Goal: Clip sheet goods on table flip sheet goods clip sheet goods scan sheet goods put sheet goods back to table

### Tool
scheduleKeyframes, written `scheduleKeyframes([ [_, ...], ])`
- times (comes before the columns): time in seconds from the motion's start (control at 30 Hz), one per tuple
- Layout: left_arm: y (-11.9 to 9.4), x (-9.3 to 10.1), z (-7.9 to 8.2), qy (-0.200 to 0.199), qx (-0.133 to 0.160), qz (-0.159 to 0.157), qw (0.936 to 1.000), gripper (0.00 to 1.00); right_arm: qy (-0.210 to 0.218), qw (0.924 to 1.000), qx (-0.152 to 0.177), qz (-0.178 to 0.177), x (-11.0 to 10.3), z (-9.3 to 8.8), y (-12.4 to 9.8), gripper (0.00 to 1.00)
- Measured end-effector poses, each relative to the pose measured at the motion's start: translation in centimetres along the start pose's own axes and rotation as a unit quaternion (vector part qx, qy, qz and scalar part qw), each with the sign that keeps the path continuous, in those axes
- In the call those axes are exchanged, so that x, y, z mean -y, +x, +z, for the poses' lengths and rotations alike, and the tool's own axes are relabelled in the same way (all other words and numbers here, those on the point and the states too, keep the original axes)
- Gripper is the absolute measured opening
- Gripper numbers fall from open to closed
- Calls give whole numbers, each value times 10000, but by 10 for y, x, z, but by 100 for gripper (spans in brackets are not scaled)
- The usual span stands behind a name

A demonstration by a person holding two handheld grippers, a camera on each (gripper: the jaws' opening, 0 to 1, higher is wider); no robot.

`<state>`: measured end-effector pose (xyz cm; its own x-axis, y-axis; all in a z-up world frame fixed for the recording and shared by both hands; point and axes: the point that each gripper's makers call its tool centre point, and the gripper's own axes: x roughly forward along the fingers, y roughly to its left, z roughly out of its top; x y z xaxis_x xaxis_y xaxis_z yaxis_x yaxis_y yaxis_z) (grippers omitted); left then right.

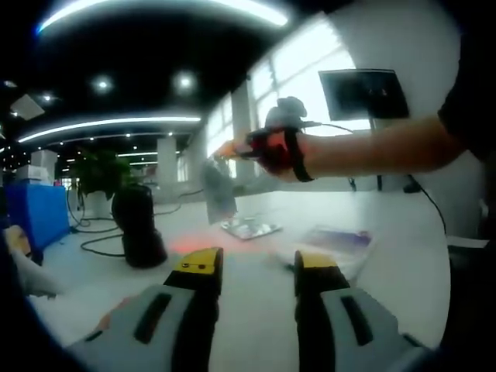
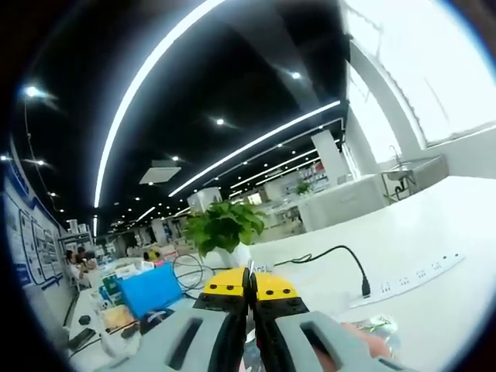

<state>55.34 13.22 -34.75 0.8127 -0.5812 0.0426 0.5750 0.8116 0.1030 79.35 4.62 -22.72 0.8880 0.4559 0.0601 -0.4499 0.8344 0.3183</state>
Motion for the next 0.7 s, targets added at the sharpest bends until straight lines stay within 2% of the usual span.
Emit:
scheduleKeyframes([
  [0.1,0,0,0,9,-5,-2,10000,29,-215,9997,-32,99,-3,4,-4,0],
  [0.33,0,0,-1,20,-17,-7,10000,29,-385,9990,-85,197,3,14,-10,0],
  [0.7,1,1,-3,52,-72,-11,10000,29,-624,9960,-34,636,-2,29,-20,0],
])
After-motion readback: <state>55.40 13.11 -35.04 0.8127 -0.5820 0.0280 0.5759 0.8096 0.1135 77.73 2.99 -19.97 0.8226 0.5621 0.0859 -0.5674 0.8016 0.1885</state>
